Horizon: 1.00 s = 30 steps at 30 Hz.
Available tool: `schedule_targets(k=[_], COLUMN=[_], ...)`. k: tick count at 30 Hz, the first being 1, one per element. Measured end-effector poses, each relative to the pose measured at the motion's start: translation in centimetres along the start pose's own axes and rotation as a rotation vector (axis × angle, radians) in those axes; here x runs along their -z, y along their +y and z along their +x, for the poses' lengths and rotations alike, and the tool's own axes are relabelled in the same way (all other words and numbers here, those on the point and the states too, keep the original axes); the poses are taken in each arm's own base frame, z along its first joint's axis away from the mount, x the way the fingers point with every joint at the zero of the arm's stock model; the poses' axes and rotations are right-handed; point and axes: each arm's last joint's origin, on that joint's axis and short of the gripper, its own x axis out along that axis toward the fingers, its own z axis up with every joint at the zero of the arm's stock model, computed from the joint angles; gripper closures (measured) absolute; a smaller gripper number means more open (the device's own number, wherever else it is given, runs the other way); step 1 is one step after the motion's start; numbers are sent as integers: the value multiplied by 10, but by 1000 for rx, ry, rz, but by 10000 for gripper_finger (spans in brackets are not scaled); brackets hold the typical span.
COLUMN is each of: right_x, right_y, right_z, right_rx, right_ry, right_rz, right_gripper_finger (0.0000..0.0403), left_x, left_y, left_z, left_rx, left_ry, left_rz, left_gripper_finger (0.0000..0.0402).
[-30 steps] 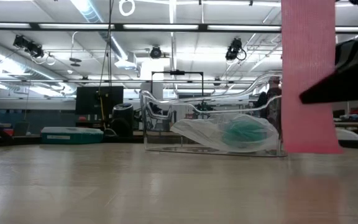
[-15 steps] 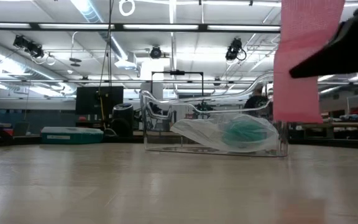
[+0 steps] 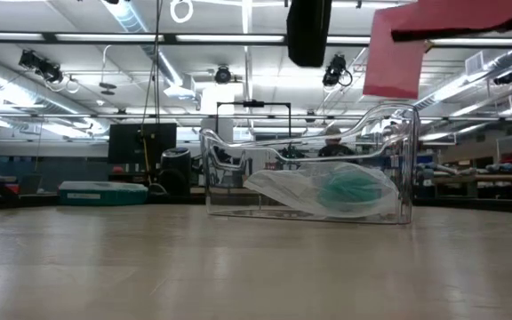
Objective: Roll bandage
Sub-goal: Roll the pink bandage
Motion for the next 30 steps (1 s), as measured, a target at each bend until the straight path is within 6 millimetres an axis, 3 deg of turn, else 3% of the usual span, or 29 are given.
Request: schedule_targets(k=[15, 20, 30], right_x=[-49, -58, -57], right_y=[-28, -25, -1], right_z=[-18, -32, -51], right_rx=[-32, -127, -299], right_ry=[-202, -291, -376], right_rz=[29, 60, 115], right_gripper_finger=[403, 403, 403], left_x=[3, 3, -1], left_y=[3, 3, 10], left_z=[0, 0, 2], left_rx=[-42, -43, -75], left_ry=[27, 24, -2], left_rz=[12, 19, 20], left_gripper_finger=[373, 373, 373])
